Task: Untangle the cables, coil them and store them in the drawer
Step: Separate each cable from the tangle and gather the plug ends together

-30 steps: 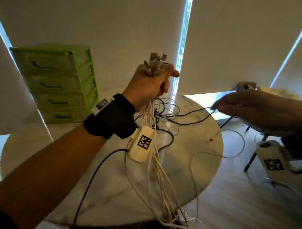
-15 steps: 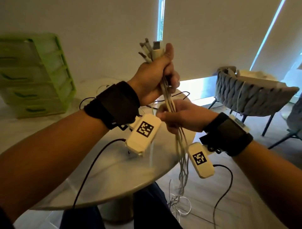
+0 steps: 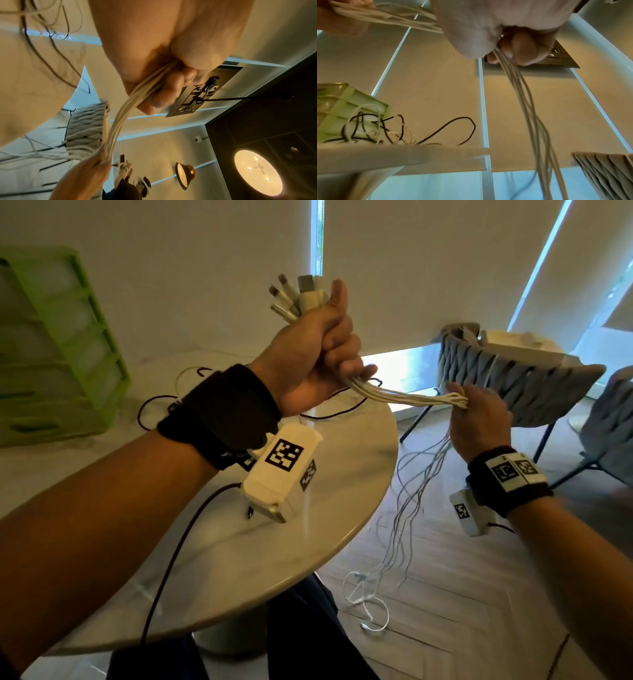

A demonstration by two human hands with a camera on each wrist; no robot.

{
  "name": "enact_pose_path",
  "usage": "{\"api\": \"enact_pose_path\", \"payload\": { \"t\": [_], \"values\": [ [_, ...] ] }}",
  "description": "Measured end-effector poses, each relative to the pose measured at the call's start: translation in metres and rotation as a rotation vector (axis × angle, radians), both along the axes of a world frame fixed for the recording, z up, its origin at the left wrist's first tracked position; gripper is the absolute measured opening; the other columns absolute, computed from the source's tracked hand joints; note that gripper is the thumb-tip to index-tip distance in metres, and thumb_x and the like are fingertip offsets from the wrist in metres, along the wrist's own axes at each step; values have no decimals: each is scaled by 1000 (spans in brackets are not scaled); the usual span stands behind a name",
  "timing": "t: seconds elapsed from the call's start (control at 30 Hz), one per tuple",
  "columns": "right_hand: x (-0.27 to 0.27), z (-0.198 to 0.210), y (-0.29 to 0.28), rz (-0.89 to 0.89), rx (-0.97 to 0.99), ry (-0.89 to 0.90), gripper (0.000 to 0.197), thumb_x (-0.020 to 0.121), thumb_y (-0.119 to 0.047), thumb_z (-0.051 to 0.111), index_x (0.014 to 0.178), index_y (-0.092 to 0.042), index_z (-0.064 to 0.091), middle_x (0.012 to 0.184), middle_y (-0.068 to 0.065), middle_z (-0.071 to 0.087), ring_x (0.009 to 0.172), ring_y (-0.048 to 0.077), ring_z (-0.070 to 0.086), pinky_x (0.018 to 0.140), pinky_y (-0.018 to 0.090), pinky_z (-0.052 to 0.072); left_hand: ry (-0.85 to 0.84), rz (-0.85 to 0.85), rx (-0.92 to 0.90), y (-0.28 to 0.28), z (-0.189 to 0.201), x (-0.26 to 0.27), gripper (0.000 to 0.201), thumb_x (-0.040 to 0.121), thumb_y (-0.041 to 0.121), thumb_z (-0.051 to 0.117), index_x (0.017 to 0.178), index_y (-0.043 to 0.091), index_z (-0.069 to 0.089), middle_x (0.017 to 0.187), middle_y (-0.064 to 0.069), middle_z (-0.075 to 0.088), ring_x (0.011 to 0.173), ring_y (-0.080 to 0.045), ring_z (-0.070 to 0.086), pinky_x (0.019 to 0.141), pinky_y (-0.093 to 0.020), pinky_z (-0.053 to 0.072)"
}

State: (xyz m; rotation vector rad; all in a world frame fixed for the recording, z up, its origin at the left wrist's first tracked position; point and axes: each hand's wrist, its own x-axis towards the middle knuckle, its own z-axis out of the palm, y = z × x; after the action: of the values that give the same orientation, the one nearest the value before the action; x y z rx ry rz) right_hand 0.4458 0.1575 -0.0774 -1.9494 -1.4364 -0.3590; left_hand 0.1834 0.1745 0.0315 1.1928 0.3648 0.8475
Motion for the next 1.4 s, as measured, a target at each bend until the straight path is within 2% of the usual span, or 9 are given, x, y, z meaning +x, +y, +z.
{"api": "enact_pose_path", "payload": {
  "t": [0.07,0.2,0.37,0.57,0.7,0.83,1.03,1.23,1.4],
  "values": [
    [-1,-14,-6,161,-246,-64,49,102,-39,30,101,-2,63,84,16,59,82,29,58,67,31,38,13,46,35,6,-3,-3,66,101,46,33,43,15,36,49,-5,42,58,-21,50,82,-40,51],
    [-21,-34,-21,438,-1342,50,28,87,-41,66,99,-16,67,98,14,70,79,17,65,77,31,54,53,66,3,11,-24,-12,65,100,46,34,43,14,36,51,-7,47,65,-26,57,79,-40,55],
    [-47,56,-11,534,-752,18,65,68,-68,59,119,-29,59,100,-6,68,93,13,65,88,33,51,107,122,-22,21,-36,-33,63,98,46,40,43,18,28,41,2,23,41,-14,27,60,-31,48],
    [-157,122,28,921,-248,167,47,96,-48,46,135,-23,52,118,-3,63,108,12,60,96,36,50,129,118,-83,28,-46,-61,57,93,41,47,44,19,28,41,3,19,40,-13,20,53,-27,46],
    [-231,126,49,1030,-215,-71,42,100,-41,41,138,-24,49,128,0,55,113,10,53,95,25,44,147,174,-88,33,-57,-90,47,97,28,41,51,18,36,44,4,20,38,-11,19,49,-27,44],
    [-273,110,63,1118,-416,-261,32,101,-27,39,99,-9,65,97,5,67,87,20,60,83,39,50,145,245,-101,36,-70,-118,40,99,9,32,61,13,42,45,4,25,35,-8,23,44,-27,44],
    [-296,111,80,1189,-327,-164,28,95,-12,37,109,-14,62,90,2,66,81,19,61,73,31,50,69,324,-193,44,-64,-143,39,99,10,32,61,16,41,44,6,26,36,-5,20,43,-21,30],
    [-315,109,90,1343,-235,-167,30,99,-19,45,127,-16,57,121,1,59,108,10,56,91,19,44,93,404,-207,50,-57,-168,55,101,18,34,48,23,48,44,7,23,37,-4,20,42,-20,20],
    [-329,112,97,1321,-296,-167,25,97,-13,44,108,-16,66,103,-3,65,95,13,61,87,32,48,114,408,-214,52,-57,-173,37,100,15,30,63,19,32,46,7,22,39,-5,17,45,-20,19]
  ]
}}
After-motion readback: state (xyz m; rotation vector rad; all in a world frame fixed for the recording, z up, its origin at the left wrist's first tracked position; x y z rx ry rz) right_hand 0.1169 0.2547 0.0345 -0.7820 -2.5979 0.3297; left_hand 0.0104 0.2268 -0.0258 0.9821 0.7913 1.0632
